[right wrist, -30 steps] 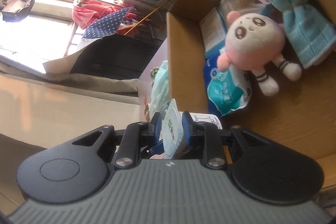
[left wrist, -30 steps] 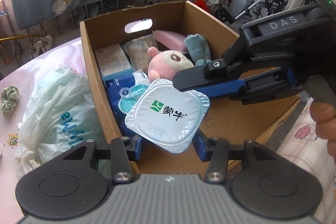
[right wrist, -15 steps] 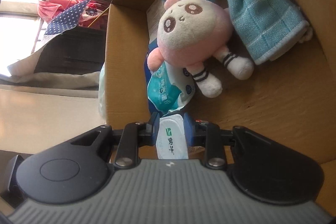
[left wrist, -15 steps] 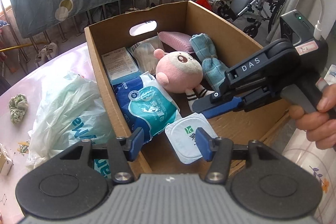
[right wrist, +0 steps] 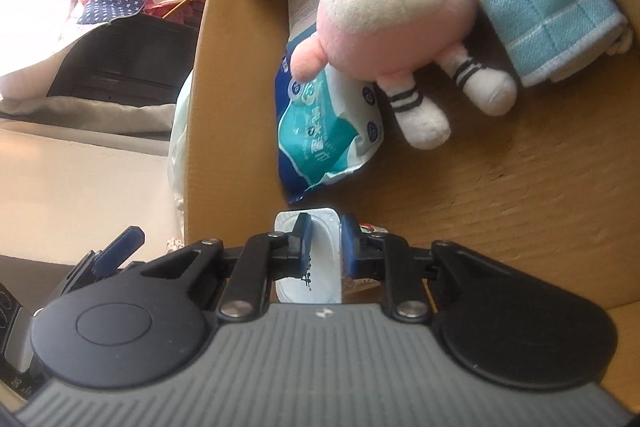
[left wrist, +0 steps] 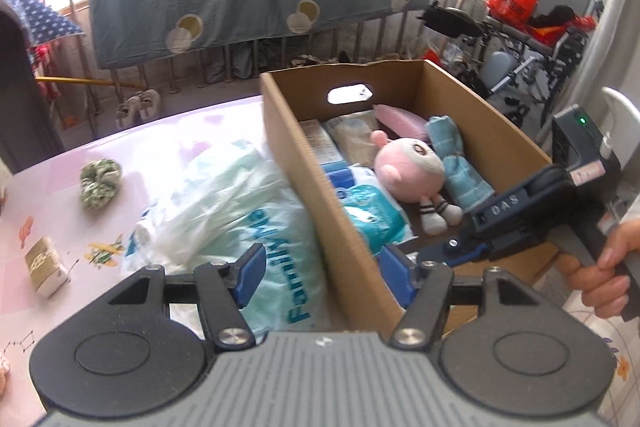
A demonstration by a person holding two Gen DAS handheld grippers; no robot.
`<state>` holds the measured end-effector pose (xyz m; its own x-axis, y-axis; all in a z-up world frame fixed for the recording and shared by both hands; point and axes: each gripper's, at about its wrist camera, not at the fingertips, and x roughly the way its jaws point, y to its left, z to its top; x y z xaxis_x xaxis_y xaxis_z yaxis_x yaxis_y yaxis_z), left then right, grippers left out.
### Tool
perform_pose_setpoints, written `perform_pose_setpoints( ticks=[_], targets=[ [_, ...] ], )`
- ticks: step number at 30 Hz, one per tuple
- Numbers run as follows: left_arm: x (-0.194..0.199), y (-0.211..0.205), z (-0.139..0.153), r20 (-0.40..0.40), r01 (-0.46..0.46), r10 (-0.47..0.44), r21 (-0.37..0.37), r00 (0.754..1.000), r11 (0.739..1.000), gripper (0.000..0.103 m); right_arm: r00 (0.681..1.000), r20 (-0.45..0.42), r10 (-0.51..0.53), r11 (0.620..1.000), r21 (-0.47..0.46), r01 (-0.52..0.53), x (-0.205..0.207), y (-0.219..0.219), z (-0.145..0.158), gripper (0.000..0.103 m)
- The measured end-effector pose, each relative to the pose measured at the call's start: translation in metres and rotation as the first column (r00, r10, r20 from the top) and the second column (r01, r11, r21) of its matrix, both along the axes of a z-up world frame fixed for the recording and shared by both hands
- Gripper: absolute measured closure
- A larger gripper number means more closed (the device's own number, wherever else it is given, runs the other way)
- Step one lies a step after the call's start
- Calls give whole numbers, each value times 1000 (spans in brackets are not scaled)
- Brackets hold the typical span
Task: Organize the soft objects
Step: 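Move the right gripper to the orange-striped rolled towel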
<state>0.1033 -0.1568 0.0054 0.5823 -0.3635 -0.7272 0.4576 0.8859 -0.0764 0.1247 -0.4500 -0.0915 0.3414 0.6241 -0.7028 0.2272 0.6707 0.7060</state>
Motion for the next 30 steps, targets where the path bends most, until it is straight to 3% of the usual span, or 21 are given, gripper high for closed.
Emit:
perform_pose_setpoints(
  ticks=[6, 11, 16, 23, 26, 30],
  targets=[
    [-6, 42, -12, -22, -109, 109, -2, 994, 994, 38, 999, -10, 33, 999, -16, -34, -2, 16, 6, 83],
    [-14, 82, -18, -26, -215, 214, -23, 977, 976, 38, 999, 25, 27, 995, -98, -24, -6, 17, 29, 50],
    [-20, 125, -20, -14, -323, 323, -36, 946, 946, 38, 995, 104, 12, 988, -156, 4, -12, 9, 61, 47],
    [-28, 175, -19, 136, -498, 487, 56, 863, 866, 37, 969, 237, 72, 986, -163, -34, 1, 47, 111, 47],
    [-32, 196, -22, 207, -549, 520, 122, 829, 827, 36, 946, 288, 150, 983, -144, -113, 14, 92, 126, 45],
    [-38, 232, -32, 274, -611, 554, 218, 786, 761, 36, 917, 297, 265, 964, -74, -255, 41, 169, 124, 42]
  ],
)
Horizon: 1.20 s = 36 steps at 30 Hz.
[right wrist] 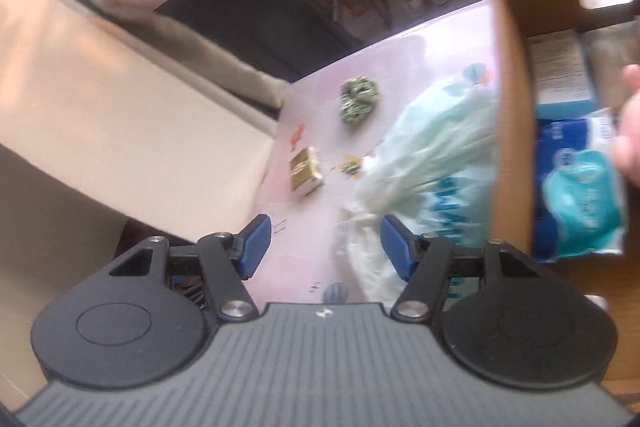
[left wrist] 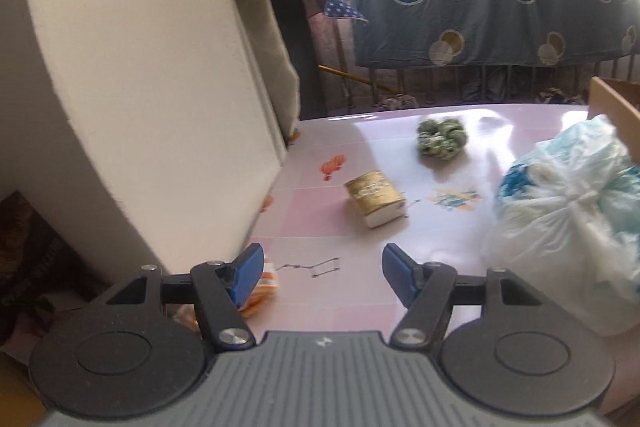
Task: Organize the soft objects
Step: 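Move the right gripper to the orange-striped rolled towel, then grasp the orange-striped towel with the right gripper and lift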
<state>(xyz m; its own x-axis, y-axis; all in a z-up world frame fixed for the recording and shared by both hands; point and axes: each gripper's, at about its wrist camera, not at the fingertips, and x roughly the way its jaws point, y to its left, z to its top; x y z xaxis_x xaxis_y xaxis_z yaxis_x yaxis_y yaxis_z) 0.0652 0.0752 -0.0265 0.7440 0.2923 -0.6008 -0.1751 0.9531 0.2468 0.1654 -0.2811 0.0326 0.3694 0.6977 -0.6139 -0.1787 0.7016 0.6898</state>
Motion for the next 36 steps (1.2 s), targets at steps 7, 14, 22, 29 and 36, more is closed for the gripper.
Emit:
perform_pose_setpoints(
  ticks=[7, 14, 22, 29, 36],
  targets=[
    [-12, 86, -24, -66, -102, 103, 21, 992, 995, 35, 972, -100, 214, 971, 132, -200, 42, 155, -50, 42],
    [-6, 173, -55, -154, -188, 154, -239, 976, 953, 31, 938, -154, 311, 945, 153, -288, 67, 285, -117, 42],
    [5, 215, -76, -155, -234, 183, -445, 971, 864, 31, 925, -156, 348, 935, 128, -330, 86, 363, -163, 43],
    [11, 224, -88, -145, -220, 169, -509, 975, 832, 34, 918, -169, 357, 933, 95, -346, 82, 385, -182, 53],
    [16, 213, -82, -135, -220, 177, -483, 975, 847, 38, 920, -204, 334, 942, 106, -319, 81, 377, -190, 62]
  ],
)
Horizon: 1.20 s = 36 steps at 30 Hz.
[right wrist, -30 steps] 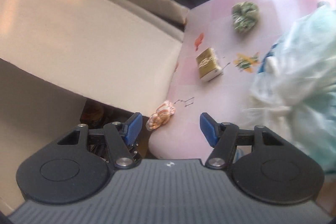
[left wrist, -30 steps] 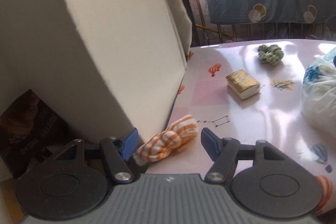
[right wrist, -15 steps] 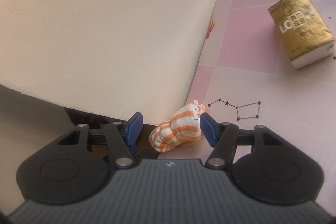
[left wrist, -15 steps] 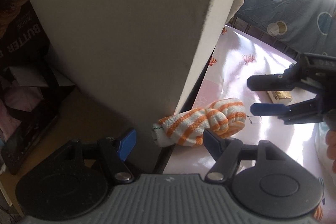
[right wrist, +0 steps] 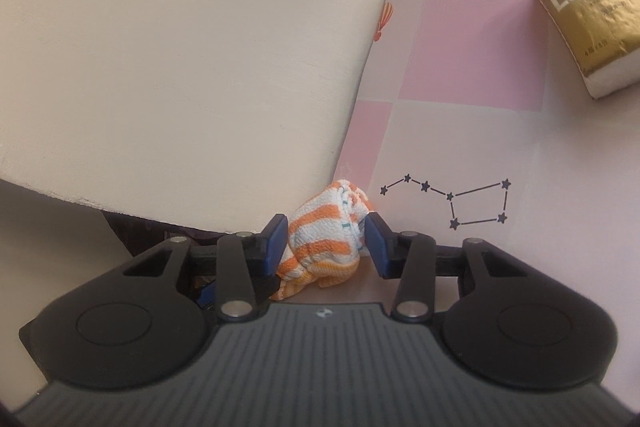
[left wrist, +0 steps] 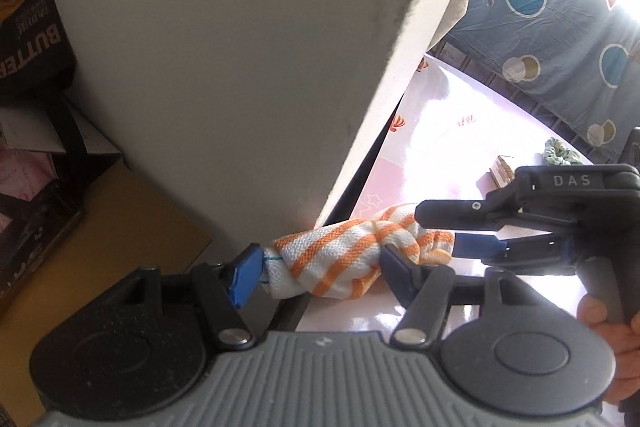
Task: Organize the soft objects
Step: 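Grasp the orange-striped towel with the right gripper and lift, then carry the orange-striped towel with the right gripper over the box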
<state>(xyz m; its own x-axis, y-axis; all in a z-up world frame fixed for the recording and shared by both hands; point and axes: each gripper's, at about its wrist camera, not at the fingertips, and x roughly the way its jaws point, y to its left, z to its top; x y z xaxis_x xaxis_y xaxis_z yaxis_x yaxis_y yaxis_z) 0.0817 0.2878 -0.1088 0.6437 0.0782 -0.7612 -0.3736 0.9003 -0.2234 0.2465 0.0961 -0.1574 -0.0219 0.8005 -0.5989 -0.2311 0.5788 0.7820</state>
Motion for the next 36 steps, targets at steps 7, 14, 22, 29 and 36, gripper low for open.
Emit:
perform_pose_setpoints(
  ticks=[7, 14, 22, 29, 36],
  targets=[
    [-15, -21, 32, 58, 23, -25, 42, 998, 999, 38, 999, -32, -1, 1000, 16, 2, -19, -23, 20, 63],
    [-40, -62, 69, 126, 89, -97, 69, 987, 994, 37, 997, -33, -64, 996, 54, 66, -48, -78, 57, 63],
    [-57, -132, 114, 209, 245, -270, 136, 940, 960, 36, 971, 21, -236, 964, 128, 232, -96, -180, 107, 63],
    [-56, -223, 143, 257, 446, -488, 208, 834, 871, 35, 880, 53, -473, 865, 221, 451, -153, -291, 133, 63],
    [-44, -325, 159, 279, 604, -655, 253, 702, 755, 35, 740, 91, -666, 730, 279, 623, -215, -399, 151, 63]
  ],
)
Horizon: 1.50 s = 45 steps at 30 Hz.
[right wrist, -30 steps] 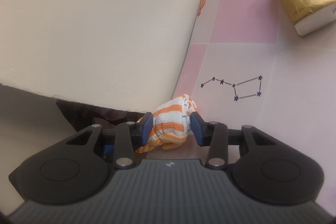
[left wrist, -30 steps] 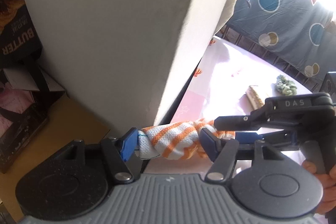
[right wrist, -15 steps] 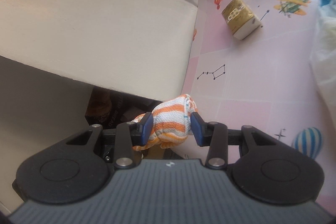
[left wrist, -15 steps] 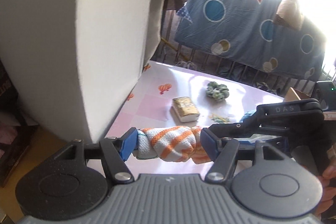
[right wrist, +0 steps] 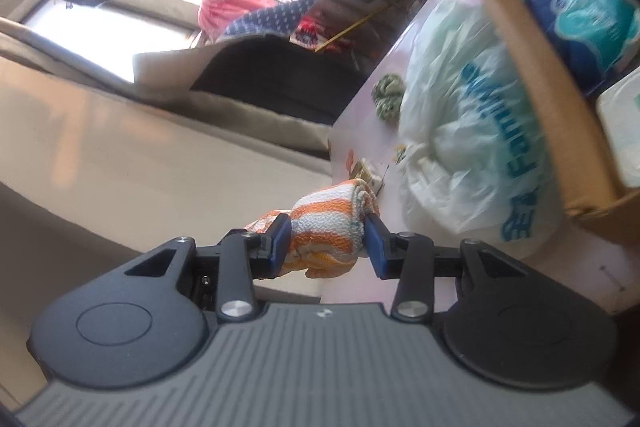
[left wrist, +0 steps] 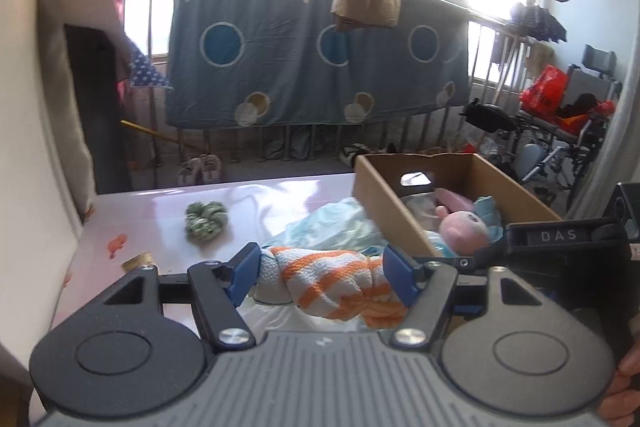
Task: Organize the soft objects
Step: 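Carry the orange-striped towel with the right gripper over the box, then lower the striped towel into the box and open the right gripper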
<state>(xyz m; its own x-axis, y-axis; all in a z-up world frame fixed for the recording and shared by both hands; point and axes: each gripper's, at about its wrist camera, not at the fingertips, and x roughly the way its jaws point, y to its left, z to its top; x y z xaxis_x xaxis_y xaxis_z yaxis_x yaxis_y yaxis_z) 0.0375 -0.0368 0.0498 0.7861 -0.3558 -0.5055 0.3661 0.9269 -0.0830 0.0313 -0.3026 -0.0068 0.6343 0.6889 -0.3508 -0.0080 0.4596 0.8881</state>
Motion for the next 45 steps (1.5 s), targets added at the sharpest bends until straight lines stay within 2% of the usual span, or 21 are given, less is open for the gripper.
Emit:
perform_pose_setpoints(
  ticks=[4, 9, 16, 22, 24, 26, 30, 36, 40, 45],
  targets=[
    [14, -51, 3, -15, 112, -112, -25, 994, 993, 35, 992, 47, -119, 993, -18, 120, -25, -53, 10, 63],
    [34, -109, -4, -44, 233, -235, -56, 971, 971, 35, 963, 83, -258, 965, -22, 260, -52, -113, 13, 63],
    [62, -176, -20, -117, 333, -339, -74, 933, 940, 35, 915, 79, -395, 915, -59, 400, -60, -166, -2, 62],
    [100, -211, -41, -233, 363, -376, -97, 897, 927, 35, 904, 63, -424, 888, -169, 428, -52, -181, -8, 61],
    [116, -219, -50, -292, 352, -365, -97, 884, 931, 35, 908, 56, -415, 882, -220, 417, -47, -180, -10, 60],
    [128, -224, -61, -341, 340, -345, -78, 874, 937, 35, 917, 41, -398, 878, -272, 393, -43, -179, -11, 54],
    [139, -223, -75, -394, 318, -320, -71, 862, 945, 35, 922, 36, -386, 868, -323, 376, -39, -178, -11, 48],
    [133, -204, -66, -381, 292, -304, -91, 873, 952, 35, 917, 48, -395, 865, -318, 389, -42, -182, -8, 46],
    [121, -183, -46, -319, 274, -282, -70, 905, 959, 35, 934, 64, -353, 872, -339, 353, -29, -184, 4, 46],
    [102, -135, -19, -235, 203, -211, -59, 949, 977, 31, 954, 12, -298, 877, -392, 279, 4, -191, 14, 43]
  ],
)
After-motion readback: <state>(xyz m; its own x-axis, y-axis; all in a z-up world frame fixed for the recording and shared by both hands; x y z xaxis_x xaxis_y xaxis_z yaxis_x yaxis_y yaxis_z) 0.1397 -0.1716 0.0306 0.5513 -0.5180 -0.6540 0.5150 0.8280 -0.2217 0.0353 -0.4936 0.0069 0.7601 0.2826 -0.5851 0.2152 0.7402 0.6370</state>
